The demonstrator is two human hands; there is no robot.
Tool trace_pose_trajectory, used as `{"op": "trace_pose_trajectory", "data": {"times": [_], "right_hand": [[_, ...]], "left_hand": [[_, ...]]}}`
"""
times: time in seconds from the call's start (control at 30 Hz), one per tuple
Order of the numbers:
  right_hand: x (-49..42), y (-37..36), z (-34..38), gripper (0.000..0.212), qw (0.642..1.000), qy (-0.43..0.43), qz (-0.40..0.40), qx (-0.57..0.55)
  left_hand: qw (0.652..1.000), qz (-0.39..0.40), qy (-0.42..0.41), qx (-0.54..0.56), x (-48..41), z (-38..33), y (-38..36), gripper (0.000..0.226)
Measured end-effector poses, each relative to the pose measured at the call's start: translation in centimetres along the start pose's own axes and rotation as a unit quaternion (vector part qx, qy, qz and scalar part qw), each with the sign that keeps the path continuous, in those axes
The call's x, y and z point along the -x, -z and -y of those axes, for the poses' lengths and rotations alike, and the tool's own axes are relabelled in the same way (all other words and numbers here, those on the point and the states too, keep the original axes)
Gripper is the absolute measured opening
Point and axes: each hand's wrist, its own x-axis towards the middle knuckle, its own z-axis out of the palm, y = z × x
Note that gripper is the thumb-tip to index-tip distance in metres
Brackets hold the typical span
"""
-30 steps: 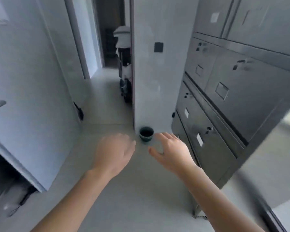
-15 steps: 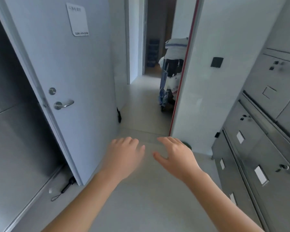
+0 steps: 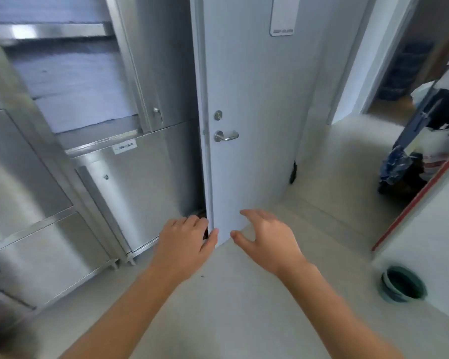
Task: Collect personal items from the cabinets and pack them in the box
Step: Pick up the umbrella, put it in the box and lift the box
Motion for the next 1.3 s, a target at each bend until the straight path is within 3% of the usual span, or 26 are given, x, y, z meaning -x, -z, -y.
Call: {"op": "trace_pose_trajectory", "data": {"times": [0.17, 0.43, 0.63, 0.9, 1.3], "right_hand": [[-3.2, -4.3, 4.7, 0.054, 0.993, 0.107, 0.048, -0.028], [-7.9, -10.0, 12.1, 0.058, 0.970, 0.208, 0.113, -0.048], [-13.6, -12.0, 12.9, 0.058, 0.976, 0.192, 0.105, -0.013], [-23.0, -13.0, 10.0, 0.059, 0.989, 0.124, 0.076, 0.014], [-41.5, -20.1, 4.7, 0.061, 0.982, 0.132, 0.127, -0.032]], "left_hand": [[0.995, -0.023, 0.092, -0.035, 3.7, 5.1, 1.4, 0.046], [0.972, -0.037, 0.221, -0.070, 7.2, 13.4, 1.4, 0.040], [0.976, -0.028, 0.214, -0.013, 1.2, 18.0, -1.7, 0.048], [0.991, 0.011, 0.131, 0.002, -9.0, 22.0, -6.3, 0.054], [0.983, 0.051, 0.176, -0.012, -24.7, 27.0, -15.2, 0.056]]}}
